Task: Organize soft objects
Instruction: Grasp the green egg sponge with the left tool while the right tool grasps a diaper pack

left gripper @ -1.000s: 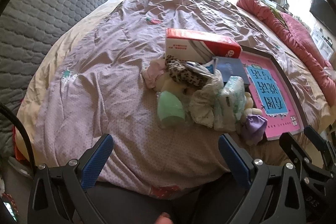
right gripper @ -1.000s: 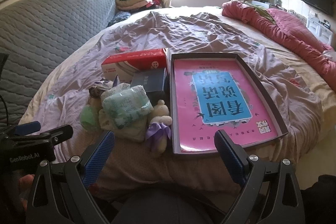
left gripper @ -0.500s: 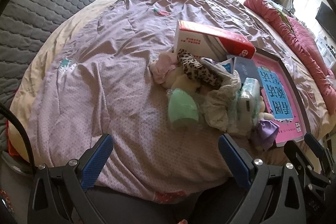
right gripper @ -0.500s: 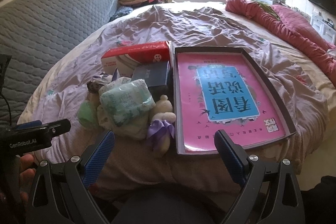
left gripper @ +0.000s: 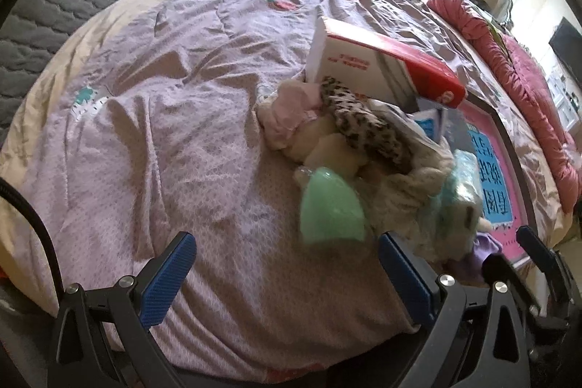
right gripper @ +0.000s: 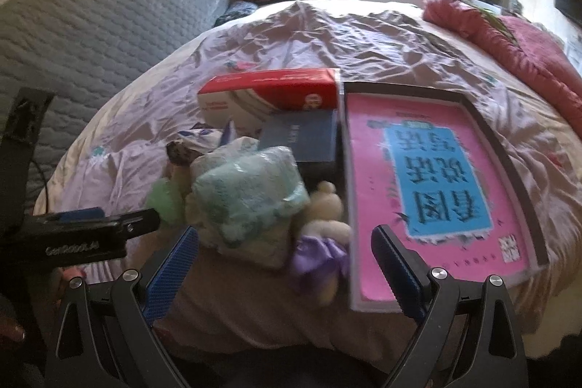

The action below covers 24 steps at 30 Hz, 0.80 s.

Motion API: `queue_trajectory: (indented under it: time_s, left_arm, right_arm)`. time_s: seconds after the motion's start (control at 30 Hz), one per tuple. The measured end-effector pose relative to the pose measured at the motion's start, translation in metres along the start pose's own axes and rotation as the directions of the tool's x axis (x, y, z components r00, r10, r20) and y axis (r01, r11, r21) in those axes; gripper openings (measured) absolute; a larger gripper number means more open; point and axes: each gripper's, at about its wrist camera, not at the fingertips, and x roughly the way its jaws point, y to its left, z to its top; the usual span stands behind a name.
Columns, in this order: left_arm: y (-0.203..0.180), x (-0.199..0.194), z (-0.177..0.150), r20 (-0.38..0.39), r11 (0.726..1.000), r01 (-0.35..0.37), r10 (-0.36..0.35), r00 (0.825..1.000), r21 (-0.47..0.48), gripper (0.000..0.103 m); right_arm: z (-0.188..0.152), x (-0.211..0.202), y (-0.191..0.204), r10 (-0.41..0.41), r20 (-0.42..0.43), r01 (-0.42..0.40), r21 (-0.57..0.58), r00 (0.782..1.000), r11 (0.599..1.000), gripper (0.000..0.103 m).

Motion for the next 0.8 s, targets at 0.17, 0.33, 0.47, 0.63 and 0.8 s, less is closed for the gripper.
queue_trajectory:
  time_s: [0.17, 0.33, 0.47, 0.63, 0.8]
  left_arm:
    - [0.003, 0.009, 0.003, -0.015, 0.999, 0.046, -0.046, 0.999, -0.002, 0.100]
    - [0.003, 0.018, 0.007, -0.029, 0.996, 0.086, -0.086, 0.996, 0.009, 0.096]
    - [0.006, 0.024, 0.010, -0.034, 0.991, 0.135, -0.135, 0.990, -0.004, 0.086]
    - [0.008, 0.030, 0.013, -0.042, 0.978, 0.205, -0.206, 0.978, -0.031, 0.075]
    - [0.009, 0.042, 0.012, -0.071, 0.956, 0.281, -0.287, 0.955, -0.081, 0.060]
  right_arm:
    - [0.007, 0.016, 0.006, 0.014, -0.012, -0.014, -0.030, 1.000, 0.999, 0.096]
    - [0.013, 0.029, 0.006, 0.014, -0.012, -0.015, -0.050, 1.000, 0.999, 0.096]
    - [0.016, 0.039, 0.010, 0.046, -0.012, -0.046, -0.067, 0.999, 0.997, 0.090]
    - [0.016, 0.045, 0.015, 0.077, -0.025, -0.079, -0.095, 0.997, 0.992, 0.068]
    - [0.014, 0.044, 0.013, 0.080, -0.013, -0.081, -0.091, 0.997, 0.993, 0.064]
